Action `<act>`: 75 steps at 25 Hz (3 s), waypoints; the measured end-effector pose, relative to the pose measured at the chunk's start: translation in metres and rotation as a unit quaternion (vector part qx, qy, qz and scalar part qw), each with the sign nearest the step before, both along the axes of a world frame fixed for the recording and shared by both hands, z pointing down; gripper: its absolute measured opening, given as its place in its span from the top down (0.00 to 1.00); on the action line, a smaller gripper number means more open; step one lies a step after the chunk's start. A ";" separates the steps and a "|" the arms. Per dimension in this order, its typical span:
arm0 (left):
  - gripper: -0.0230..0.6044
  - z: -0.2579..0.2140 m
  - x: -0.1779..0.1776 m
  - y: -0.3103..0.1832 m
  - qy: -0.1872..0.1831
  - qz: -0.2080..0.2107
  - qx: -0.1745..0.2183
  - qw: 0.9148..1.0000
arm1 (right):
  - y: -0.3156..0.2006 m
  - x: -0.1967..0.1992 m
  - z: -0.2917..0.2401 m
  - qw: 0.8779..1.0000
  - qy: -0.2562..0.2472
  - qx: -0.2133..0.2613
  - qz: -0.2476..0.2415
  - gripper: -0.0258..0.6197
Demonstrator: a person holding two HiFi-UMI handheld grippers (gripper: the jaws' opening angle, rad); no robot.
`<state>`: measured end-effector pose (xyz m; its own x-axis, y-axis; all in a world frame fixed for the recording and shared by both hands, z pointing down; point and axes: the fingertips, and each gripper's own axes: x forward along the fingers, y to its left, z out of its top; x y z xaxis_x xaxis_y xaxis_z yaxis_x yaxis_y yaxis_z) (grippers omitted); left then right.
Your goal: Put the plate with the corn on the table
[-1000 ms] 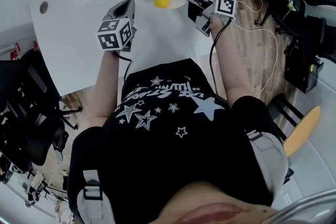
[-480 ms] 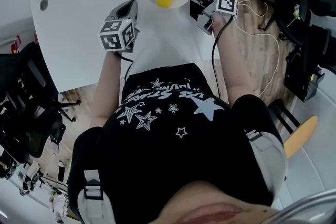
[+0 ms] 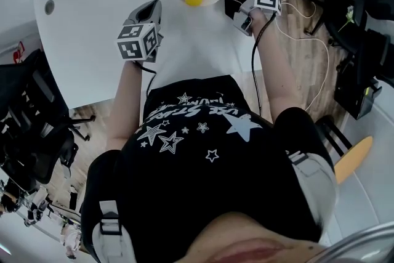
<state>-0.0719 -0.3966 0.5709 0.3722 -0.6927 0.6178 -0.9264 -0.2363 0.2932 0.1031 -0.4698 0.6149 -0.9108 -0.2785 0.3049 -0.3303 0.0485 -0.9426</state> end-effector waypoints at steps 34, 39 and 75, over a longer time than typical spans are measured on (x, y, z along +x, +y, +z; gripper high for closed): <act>0.95 -0.017 -0.022 0.023 0.016 0.013 0.017 1.000 | 0.002 -0.023 0.001 0.948 0.307 0.078 0.005 0.62; 0.95 -0.025 -0.039 0.037 0.020 0.013 0.026 0.999 | 0.008 -0.011 -0.003 0.931 0.351 0.092 0.032 0.60; 0.95 -0.049 -0.082 0.188 0.039 0.047 0.066 0.996 | 0.193 -0.039 -0.087 0.889 0.398 0.214 0.068 0.95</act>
<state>-0.1537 -0.2090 0.5215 0.4829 -0.7254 0.4905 -0.8738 -0.3626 0.3240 0.0642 -0.2768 0.5281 -0.4025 -0.6159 0.6773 -0.9152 0.2549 -0.3121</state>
